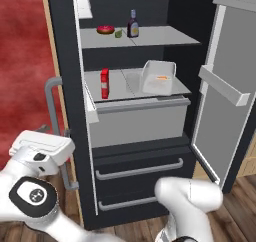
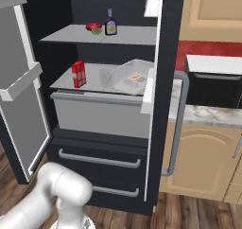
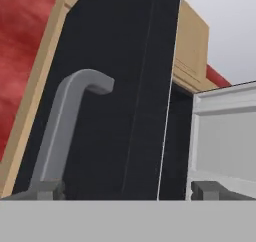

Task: Place the tupperware on the second highest shelf of the fridge. Make space for the tupperware among the existing items by rearranging them on the shelves if needed. Close the fridge door when finished.

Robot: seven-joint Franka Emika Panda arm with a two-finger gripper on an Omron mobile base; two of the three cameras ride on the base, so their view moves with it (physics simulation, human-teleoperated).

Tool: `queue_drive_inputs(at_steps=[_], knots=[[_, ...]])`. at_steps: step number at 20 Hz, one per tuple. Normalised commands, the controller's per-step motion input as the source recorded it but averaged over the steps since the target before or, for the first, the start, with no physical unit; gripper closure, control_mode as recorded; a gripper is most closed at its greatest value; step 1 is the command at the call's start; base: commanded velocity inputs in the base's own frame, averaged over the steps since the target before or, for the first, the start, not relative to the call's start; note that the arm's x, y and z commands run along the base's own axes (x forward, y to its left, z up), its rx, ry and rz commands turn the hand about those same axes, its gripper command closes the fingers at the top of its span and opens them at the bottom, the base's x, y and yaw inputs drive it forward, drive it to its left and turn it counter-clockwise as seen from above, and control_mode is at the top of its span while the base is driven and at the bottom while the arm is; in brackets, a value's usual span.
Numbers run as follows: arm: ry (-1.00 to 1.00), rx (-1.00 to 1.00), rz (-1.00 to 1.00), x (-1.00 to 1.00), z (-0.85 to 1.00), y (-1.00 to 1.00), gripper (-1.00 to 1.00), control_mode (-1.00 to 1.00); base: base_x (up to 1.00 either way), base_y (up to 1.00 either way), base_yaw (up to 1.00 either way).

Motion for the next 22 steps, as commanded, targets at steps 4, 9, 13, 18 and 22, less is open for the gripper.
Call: queue_drive_inputs(at_steps=[4, 9, 13, 18, 22], knots=[[-0.01, 0.00, -0.18, 0.54, -0.12, 0.46, -1.00, -1.00, 0.00, 0.00, 0.00], [-0.03, 0.00, -0.12, 0.55, -0.17, 0.15, -1.00, -1.00, 0.00, 0.00, 0.00], [-0.03, -0.01, -0.10, 0.69, -0.20, 0.03, -1.00, -1.00, 0.00, 0.00, 0.00], [0.00, 0.00, -0.06, 0.55, -0.05, 0.00, -1.00, -1.00, 0.00, 0.00, 0.00], [0.00, 0.04, 0.03, 0.22, 0.03, -0.53, -1.00, -1.00, 0.00, 0.00, 0.00]])
